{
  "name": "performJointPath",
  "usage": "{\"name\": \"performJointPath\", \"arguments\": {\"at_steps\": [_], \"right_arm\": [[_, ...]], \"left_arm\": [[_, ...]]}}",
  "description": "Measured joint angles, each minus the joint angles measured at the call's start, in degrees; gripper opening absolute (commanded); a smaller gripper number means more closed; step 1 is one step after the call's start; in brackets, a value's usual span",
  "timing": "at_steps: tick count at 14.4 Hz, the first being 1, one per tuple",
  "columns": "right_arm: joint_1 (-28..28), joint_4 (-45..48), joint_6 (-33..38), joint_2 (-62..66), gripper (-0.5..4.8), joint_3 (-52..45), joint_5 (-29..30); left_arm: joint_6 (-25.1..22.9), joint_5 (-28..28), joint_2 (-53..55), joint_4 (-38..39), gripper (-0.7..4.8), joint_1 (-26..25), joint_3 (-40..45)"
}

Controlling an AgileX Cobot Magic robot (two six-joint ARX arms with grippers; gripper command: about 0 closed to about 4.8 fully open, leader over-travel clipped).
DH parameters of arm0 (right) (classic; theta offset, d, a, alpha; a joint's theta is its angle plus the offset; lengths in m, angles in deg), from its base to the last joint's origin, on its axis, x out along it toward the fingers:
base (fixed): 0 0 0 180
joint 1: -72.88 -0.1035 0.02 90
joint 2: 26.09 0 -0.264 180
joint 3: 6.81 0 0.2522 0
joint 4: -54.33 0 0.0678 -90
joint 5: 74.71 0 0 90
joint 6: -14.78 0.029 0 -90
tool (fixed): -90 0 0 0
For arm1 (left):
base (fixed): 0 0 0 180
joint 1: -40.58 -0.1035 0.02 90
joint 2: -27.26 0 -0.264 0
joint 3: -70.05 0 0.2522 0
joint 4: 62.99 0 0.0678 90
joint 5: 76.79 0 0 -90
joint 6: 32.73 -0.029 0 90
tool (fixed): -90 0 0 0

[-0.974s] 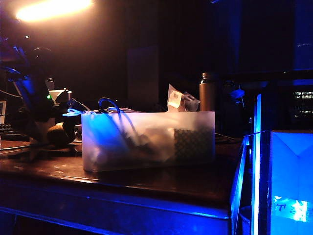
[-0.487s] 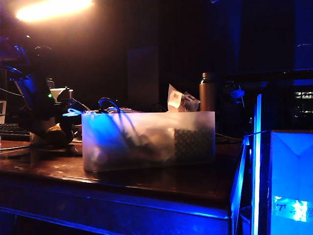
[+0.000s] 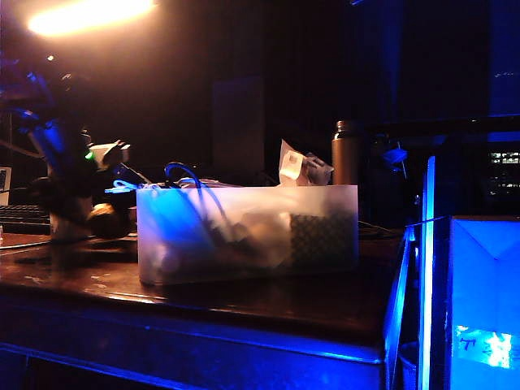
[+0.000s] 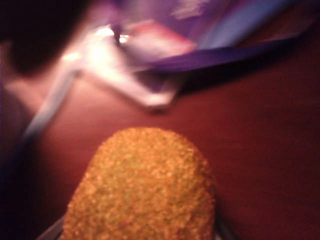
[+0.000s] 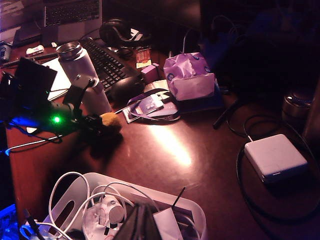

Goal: Pick up the kiwi and place it into the translucent box.

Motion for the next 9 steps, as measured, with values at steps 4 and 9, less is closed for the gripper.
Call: {"name": "performJointPath", "arguments": {"at_steps": [4,9], "right_arm": [[0.0,0.0,0.0,0.2,-0.01,0.0,0.0],[0.0,-0.4,-0.4,1.7,-0.01,0.0,0.0]], "left_arm": [[0.0,-4.8,-6.1,0.5,3.28,1.5,-0.1],[0.0,-29.1,-14.2,19.8,3.28,3.7,-11.6]]}}
